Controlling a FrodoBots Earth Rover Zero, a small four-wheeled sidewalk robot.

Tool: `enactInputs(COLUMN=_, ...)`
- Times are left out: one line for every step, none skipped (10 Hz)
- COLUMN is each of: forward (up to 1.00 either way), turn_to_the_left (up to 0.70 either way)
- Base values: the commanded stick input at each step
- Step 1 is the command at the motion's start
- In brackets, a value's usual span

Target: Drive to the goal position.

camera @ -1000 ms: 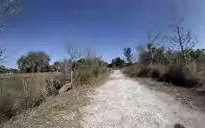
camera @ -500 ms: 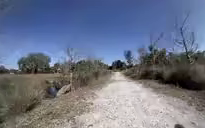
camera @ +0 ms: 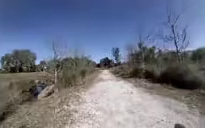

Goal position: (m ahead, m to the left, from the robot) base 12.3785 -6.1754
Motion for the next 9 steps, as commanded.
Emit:
enactInputs(forward=0.7, turn_to_the_left=-0.11)
enactInputs(forward=0.7, turn_to_the_left=-0.13)
enactInputs(forward=0.7, turn_to_the_left=-0.11)
enactInputs(forward=0.7, turn_to_the_left=0.0)
enactInputs(forward=0.7, turn_to_the_left=0.01)
enactInputs(forward=0.7, turn_to_the_left=0.02)
enactInputs(forward=0.7, turn_to_the_left=0.03)
enactInputs(forward=0.7, turn_to_the_left=0.03)
enactInputs(forward=0.7, turn_to_the_left=0.04)
